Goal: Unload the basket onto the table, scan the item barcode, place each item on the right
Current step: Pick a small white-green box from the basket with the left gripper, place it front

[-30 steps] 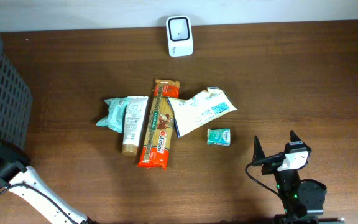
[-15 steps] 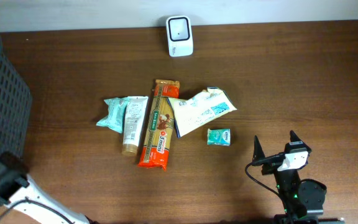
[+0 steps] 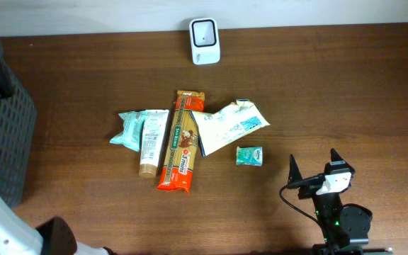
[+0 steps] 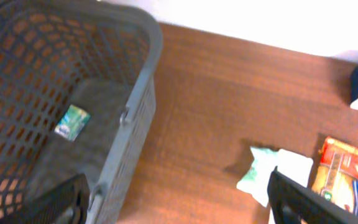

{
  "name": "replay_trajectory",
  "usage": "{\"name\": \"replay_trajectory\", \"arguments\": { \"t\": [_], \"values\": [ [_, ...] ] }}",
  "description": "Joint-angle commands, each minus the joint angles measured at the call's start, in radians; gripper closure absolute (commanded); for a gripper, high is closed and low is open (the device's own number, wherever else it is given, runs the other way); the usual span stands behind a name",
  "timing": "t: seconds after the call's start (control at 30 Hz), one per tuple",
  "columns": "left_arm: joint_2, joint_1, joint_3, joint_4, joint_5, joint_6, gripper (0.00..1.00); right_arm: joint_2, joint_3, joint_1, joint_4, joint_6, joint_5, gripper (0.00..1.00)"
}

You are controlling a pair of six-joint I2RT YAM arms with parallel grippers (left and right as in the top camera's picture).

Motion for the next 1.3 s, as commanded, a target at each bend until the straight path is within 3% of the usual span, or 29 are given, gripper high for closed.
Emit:
{"name": "replay_trajectory", "arguments": {
  "t": [0.0, 0.03, 0.1, 0.17, 0.2, 0.37, 0.57, 0.6, 0.67, 0.73, 0.77, 0.9, 1.27],
  "values": [
    [-0.124, 0.0, -0.351, 0.238, -0.034, -0.029, 0.02, -0.006, -0.007, -0.005, -0.002, 0.003, -0.001, 0.01],
    [-0.181, 0.0, -0.484, 0.338, -0.053, -0.051, 0.02, -0.006, -0.007, -0.005, -0.002, 0.003, -0.001, 0.01],
    [-0.362, 0.005, -0.91, 0.703, -0.091, -0.053, 0.01, -0.006, -0.007, -0.005, -0.002, 0.003, -0.001, 0.01],
    [-0.455, 0.03, -1.168, 1.038, -0.144, -0.01, 0.01, -0.006, -0.007, -0.005, -0.002, 0.003, -0.001, 0.01],
    [-0.451, 0.06, -1.229, 1.23, -0.177, 0.053, 0.01, -0.006, -0.007, -0.005, -0.002, 0.003, -0.001, 0.01],
    [-0.362, 0.275, -1.232, 1.506, -0.183, 0.07, 0.01, -0.006, -0.007, -0.005, -0.002, 0.003, -0.001, 0.01],
    [-0.122, 0.447, -1.218, 1.516, -0.083, 0.002, 0.0, -0.006, -0.007, -0.005, -0.002, 0.003, -0.001, 0.01],
    [-0.026, 0.467, -1.12, 1.404, 0.016, -0.031, 0.0, -0.006, -0.007, -0.005, -0.002, 0.003, -0.001, 0.01],
    [0.085, 0.478, -0.937, 1.225, 0.066, -0.042, 0.0, -0.006, -0.007, -0.005, -0.002, 0.003, -0.001, 0.01],
    [0.213, 0.478, -0.686, 1.016, 0.064, -0.046, 0.0, -0.006, -0.007, -0.005, -0.002, 0.003, -0.001, 0.01],
    [0.234, 0.478, -0.66, 1.003, 0.06, -0.066, 0.0, -0.006, -0.007, -0.005, -0.002, 0.003, -0.001, 0.01],
    [0.327, 0.478, -0.657, 1.003, 0.037, -0.074, 0.01, -0.006, -0.007, -0.005, -0.002, 0.003, -0.001, 0.01],
    [0.599, 0.399, -0.657, 1.14, 0.013, 0.252, 0.01, -0.006, -0.007, -0.005, -0.002, 0.003, -0.001, 0.01]
  ]
}}
